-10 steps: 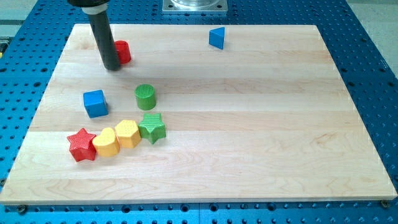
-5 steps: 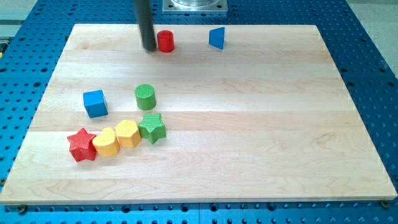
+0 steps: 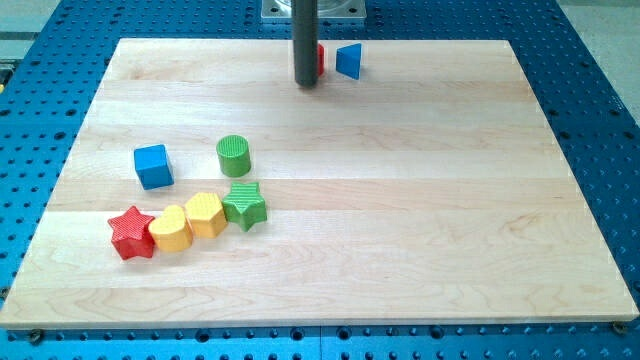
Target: Place the red circle to the left of the triangle
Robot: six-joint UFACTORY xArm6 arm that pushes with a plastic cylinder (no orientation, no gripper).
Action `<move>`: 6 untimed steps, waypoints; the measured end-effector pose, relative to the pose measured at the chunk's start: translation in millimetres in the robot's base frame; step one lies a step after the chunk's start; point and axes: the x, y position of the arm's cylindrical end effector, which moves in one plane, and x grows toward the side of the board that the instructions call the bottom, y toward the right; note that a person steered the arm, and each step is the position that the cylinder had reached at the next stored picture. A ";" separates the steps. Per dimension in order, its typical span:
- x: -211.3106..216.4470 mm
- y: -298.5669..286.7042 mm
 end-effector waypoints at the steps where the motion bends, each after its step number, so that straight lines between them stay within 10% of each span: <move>1: 16.6 -24.7; 6: 24.6 -1.0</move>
